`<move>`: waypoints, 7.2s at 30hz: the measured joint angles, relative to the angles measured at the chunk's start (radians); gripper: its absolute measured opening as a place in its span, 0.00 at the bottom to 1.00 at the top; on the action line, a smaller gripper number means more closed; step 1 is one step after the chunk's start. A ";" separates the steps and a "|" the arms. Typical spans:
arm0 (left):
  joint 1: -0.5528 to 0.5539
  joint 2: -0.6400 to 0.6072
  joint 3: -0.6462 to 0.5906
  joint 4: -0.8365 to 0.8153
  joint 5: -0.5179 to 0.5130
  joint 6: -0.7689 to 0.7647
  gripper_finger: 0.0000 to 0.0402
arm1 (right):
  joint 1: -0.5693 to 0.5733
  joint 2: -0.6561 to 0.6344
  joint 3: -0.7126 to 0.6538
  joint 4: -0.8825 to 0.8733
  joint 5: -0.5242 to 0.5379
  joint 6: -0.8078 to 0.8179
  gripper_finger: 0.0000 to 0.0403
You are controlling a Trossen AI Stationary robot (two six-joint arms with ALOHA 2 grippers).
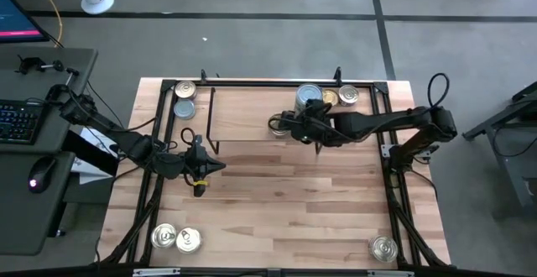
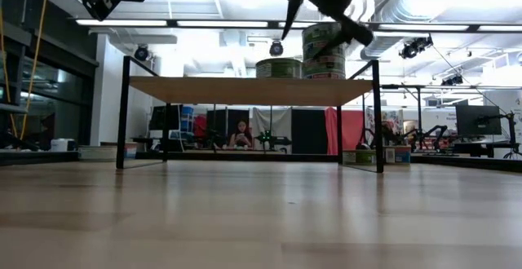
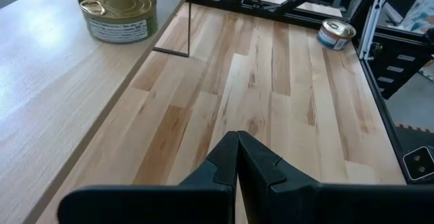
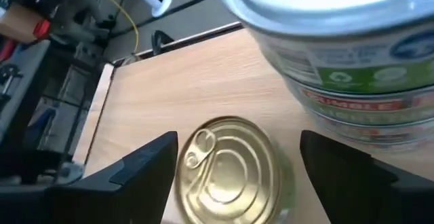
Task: Stack canned seafood by type on shelf
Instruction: Put the green tuna can on the shelf, then stack the green white tuna can on top of the other green white tuna can on the shelf
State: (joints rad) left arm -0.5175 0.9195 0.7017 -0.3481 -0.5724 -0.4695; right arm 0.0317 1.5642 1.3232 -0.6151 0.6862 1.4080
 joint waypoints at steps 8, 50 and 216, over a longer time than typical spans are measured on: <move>0.000 0.000 0.000 0.000 0.000 0.000 0.00 | 0.064 -0.001 0.085 -0.023 -0.092 -0.185 0.75; 0.000 0.000 0.000 0.004 -0.038 -0.158 0.00 | 0.077 0.179 0.083 -0.059 -0.072 -0.239 0.00; 1.354 0.443 -0.037 -0.333 -0.065 0.708 0.00 | -0.045 -0.484 -0.704 0.351 -0.889 -0.310 0.00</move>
State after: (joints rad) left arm 0.8364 1.3624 0.6648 -0.6815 -0.6374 0.2384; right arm -0.0135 1.0805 0.6189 -0.2642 -0.2030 1.0981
